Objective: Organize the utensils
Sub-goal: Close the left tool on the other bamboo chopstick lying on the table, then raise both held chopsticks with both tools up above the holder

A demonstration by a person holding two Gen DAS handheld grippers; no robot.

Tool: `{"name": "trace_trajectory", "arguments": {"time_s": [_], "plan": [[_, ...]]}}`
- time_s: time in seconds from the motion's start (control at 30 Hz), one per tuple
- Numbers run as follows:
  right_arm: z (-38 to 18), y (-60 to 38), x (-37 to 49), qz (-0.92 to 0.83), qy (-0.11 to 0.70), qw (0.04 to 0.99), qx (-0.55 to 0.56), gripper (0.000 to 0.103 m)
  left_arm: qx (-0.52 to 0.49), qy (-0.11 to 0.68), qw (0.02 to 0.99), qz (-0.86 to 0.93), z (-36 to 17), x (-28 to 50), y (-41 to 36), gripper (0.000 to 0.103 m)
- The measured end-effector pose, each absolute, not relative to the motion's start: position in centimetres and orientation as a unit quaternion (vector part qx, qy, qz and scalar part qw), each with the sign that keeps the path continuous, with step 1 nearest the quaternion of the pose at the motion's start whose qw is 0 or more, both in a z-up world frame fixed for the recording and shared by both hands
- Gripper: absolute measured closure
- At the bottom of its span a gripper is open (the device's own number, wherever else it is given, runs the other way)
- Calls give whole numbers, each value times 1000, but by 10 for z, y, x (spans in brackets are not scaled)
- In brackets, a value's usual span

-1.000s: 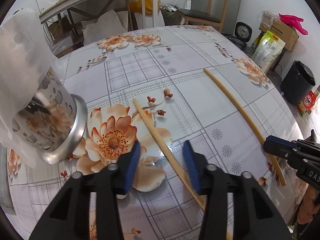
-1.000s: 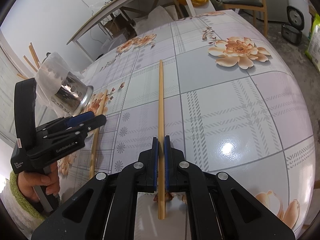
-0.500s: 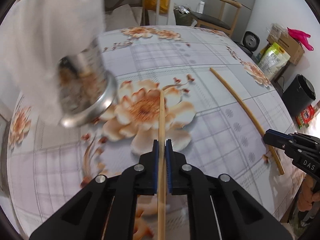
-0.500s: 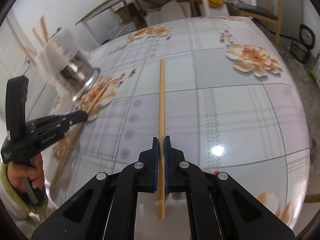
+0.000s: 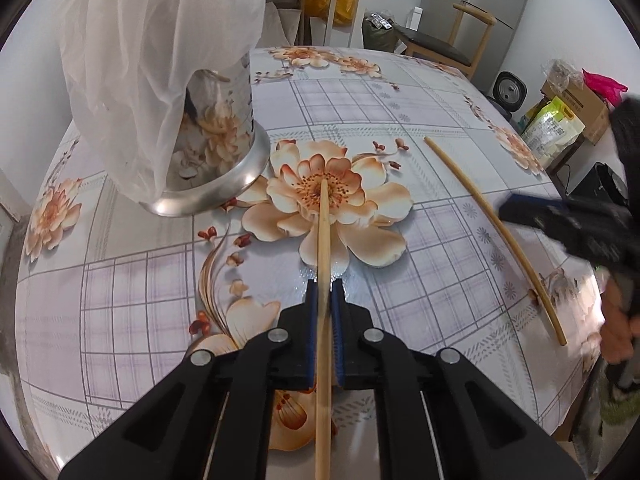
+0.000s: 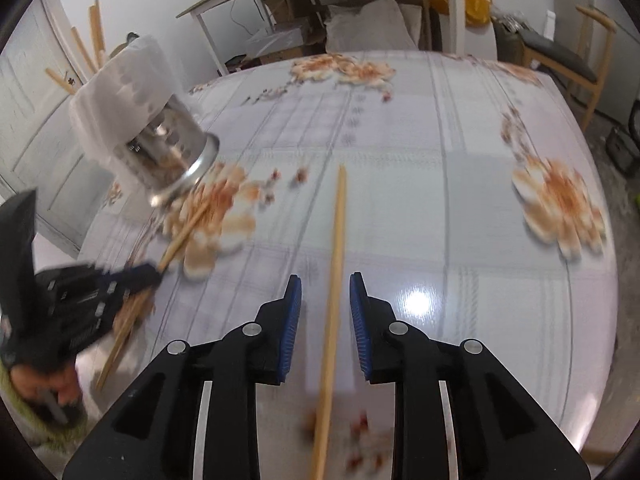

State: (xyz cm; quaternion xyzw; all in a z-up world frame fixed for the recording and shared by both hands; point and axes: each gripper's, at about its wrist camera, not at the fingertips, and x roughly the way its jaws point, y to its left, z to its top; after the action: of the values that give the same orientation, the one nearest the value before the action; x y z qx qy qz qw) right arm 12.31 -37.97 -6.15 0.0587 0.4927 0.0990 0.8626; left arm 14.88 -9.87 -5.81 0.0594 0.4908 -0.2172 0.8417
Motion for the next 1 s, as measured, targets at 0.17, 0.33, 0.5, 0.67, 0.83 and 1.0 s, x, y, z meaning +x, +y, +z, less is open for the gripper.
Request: {"name": "trace_trajectory", "arguments": {"time_s": [0.17, 0.33, 0.5, 0.67, 0.83, 1.0], "plan": [[-73, -359, 149, 81, 492, 867, -2, 88, 53, 501, 835, -219, -57, 147, -93, 96], [-74, -361, 141, 81, 495, 865, 10, 98, 42, 510, 829, -226, -52, 153, -88, 92], [-74, -366, 130, 78, 500, 862, 27, 98, 64, 507, 826, -238, -47, 164, -99, 80], [-73, -367, 130, 80, 506, 858, 35, 98, 81, 510, 823, -236, -51, 178, -114, 80], [-72, -365, 137, 78, 509, 857, 25, 98, 87, 507, 827, -225, -55, 188, -120, 80], [-73, -362, 145, 74, 507, 859, 16, 97, 99, 496, 834, -220, -56, 192, -122, 81]]}}
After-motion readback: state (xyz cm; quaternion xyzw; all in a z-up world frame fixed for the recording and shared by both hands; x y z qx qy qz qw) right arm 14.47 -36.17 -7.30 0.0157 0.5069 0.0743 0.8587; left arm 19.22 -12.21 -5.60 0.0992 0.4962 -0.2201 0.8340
